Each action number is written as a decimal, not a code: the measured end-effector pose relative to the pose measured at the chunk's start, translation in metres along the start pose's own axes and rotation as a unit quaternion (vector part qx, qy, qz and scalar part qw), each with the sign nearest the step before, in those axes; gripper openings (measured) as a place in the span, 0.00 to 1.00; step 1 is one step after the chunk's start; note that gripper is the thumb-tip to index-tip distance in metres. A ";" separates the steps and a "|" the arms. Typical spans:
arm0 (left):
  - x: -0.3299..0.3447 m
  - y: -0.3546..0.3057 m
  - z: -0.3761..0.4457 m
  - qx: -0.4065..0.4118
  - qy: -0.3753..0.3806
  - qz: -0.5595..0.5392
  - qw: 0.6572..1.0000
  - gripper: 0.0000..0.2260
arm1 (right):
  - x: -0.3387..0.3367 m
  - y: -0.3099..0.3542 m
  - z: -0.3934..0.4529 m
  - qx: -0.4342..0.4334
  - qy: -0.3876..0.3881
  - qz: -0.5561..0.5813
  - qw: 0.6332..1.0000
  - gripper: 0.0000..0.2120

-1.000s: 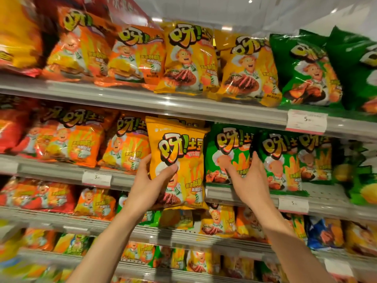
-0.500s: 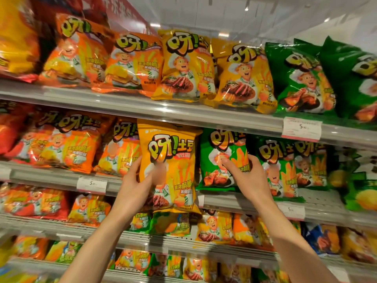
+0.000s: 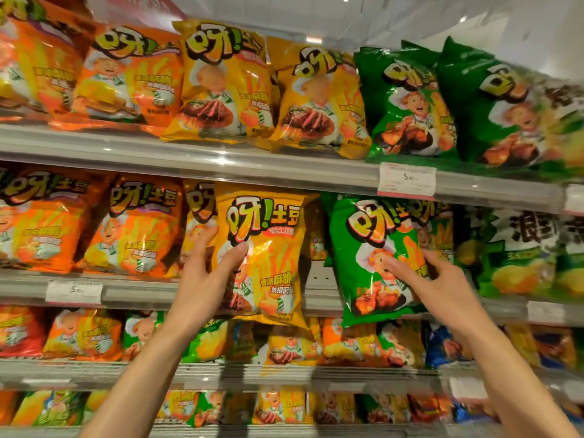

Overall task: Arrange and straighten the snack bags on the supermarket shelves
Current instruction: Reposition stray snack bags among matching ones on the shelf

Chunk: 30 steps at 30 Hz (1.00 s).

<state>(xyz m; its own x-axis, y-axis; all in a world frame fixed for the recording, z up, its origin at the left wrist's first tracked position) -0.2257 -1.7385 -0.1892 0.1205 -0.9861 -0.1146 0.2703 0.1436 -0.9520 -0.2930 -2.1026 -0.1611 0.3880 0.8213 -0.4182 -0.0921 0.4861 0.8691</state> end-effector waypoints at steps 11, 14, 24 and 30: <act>0.072 -0.018 0.033 0.008 -0.020 0.040 0.999 0.35 | -0.026 -0.039 0.019 0.004 0.030 0.070 0.997 0.38; 0.087 -0.017 0.046 0.015 -0.005 0.048 0.999 0.34 | -0.021 -0.039 0.021 0.000 0.059 0.073 0.996 0.30; 0.111 -0.001 0.054 0.058 -0.031 0.096 0.993 0.34 | -0.029 -0.052 0.027 -0.001 0.087 0.091 0.992 0.36; 0.109 0.002 0.046 0.119 -0.098 0.188 0.970 0.29 | -0.067 -0.067 0.028 -0.010 0.059 0.053 0.997 0.34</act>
<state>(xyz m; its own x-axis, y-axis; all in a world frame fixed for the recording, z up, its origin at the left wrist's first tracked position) -0.1678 -1.8422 -0.1900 0.4270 -0.8286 -0.3621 0.3818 0.5282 -0.7584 -0.2867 -2.1981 -0.1836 0.2638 0.8977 -0.3529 -0.1464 0.3989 0.9052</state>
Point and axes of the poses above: each hand's wrist, its own z-axis towards the middle knuckle, its own x-axis out of the palm, y = z × x, the point moved 7 cm from there along z, towards the middle knuckle, and after that the axes turned 3 degrees about -x, right-handed, at the moved point
